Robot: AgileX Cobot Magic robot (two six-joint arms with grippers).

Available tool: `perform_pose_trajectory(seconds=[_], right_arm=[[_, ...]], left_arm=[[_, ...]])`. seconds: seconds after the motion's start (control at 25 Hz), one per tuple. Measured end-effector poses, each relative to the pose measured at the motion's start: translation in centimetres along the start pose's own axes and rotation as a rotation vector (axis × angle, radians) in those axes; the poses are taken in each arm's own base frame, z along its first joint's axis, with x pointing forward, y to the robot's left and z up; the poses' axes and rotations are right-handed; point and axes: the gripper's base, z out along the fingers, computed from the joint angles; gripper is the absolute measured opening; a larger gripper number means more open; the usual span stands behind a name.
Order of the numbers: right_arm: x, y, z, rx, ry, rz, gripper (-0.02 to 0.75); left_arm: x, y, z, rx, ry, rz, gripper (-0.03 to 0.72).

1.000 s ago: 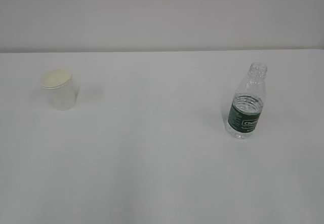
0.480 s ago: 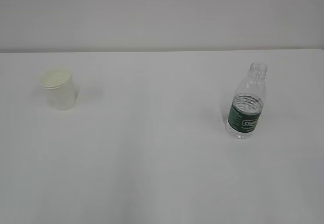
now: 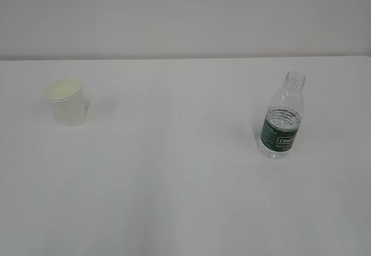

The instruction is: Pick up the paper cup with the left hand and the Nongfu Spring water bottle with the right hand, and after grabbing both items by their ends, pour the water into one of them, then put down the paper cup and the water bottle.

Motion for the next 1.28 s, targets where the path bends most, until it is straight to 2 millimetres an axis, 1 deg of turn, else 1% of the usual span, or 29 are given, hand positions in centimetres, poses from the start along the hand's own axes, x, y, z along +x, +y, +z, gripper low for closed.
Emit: perform_pose_trajectory(seconds=[0.36,0.48,0.56,0.64,0.76,0.84,0.92,1.04,1.16,1.28], right_arm=[[0.0,0.0,0.0,0.000,0.000,0.000,0.568],[0.0,0.0,0.0,-0.002,-0.003,0.001,0.568],[-0.3,0.1,-0.2,-0.010,-0.028,0.005,0.568],[-1.2,0.1,-0.7,-0.023,-0.103,0.013,0.568],[-2.7,0.2,-1.7,-0.043,-0.244,0.026,0.568],[-4.0,0.2,-1.9,-0.052,-0.300,0.031,0.568],[-5.2,0.3,-1.5,-0.053,-0.325,0.017,0.568],[-6.8,0.4,-0.7,-0.056,-0.380,0.004,0.568],[-8.5,0.7,0.0,-0.076,-0.452,0.014,0.568],[-9.9,1.0,0.9,-0.103,-0.495,0.040,0.568]], left_arm=[[0.0,0.0,0.0,0.003,0.000,-0.002,0.501],[-0.1,-0.2,0.0,0.021,-0.009,-0.009,0.480],[-0.6,-0.3,-0.3,0.055,-0.046,-0.011,0.468],[-1.8,-0.4,-1.0,0.084,-0.106,-0.005,0.462],[-5.0,-0.2,-1.9,0.069,-0.159,0.021,0.456],[-7.5,-0.1,-1.7,0.044,-0.166,0.043,0.455],[-9.7,-0.2,-1.3,0.042,-0.187,0.044,0.454],[-12.4,-0.8,0.3,0.095,-0.233,0.023,0.453],[-14.0,-1.4,2.3,0.152,-0.244,0.003,0.453],[-14.9,-2.0,4.5,0.178,-0.223,0.010,0.452]])
